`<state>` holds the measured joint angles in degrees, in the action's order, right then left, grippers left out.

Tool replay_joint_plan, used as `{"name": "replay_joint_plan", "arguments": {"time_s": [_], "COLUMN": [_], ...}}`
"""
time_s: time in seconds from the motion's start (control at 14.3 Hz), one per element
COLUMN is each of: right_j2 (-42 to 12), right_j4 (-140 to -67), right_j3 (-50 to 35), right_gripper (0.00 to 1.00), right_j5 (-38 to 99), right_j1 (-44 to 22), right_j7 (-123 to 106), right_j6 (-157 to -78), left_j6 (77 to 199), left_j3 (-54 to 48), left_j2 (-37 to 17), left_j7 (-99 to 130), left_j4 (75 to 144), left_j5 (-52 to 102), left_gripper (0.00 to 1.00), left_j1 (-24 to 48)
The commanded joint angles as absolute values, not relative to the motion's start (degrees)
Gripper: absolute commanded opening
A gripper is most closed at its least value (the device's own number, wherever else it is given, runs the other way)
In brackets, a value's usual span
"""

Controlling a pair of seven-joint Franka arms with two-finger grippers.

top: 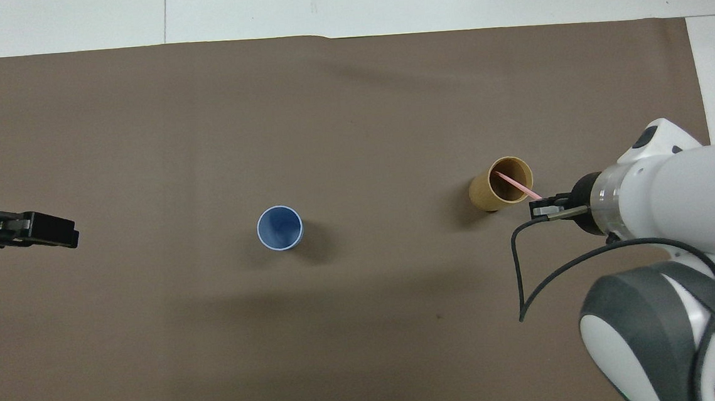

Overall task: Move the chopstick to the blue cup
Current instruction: 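Pull the pink stick up out of the tan cup with the right gripper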

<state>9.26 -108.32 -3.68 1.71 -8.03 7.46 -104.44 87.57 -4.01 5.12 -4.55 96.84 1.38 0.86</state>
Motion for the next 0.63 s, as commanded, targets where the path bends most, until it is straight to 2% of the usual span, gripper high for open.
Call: {"name": "replay_joint_plan", "arguments": {"time_s": [0.0,0.56], "right_j2": [7.64,7.38], "right_j4": [-103.01,-93.35], "right_j3": [-3.69,-4.13], "right_gripper": [0.00,0.00], "right_j5": [2.73,2.90], "right_j1": [-7.47,-8.52], "right_j7": [6.50,6.76], "right_j6": [-99.77,-88.61], "left_j6": [85.61,85.17], "left_j3": [-4.48,-4.57], "left_j2": [4.05,4.13], "left_j7": [-5.80,-5.63], "left_j4": [93.53,93.43], "left_j5": [0.00,0.18], "left_gripper": [1.00,1.00], "left_j1": [0.44,0.53]}}
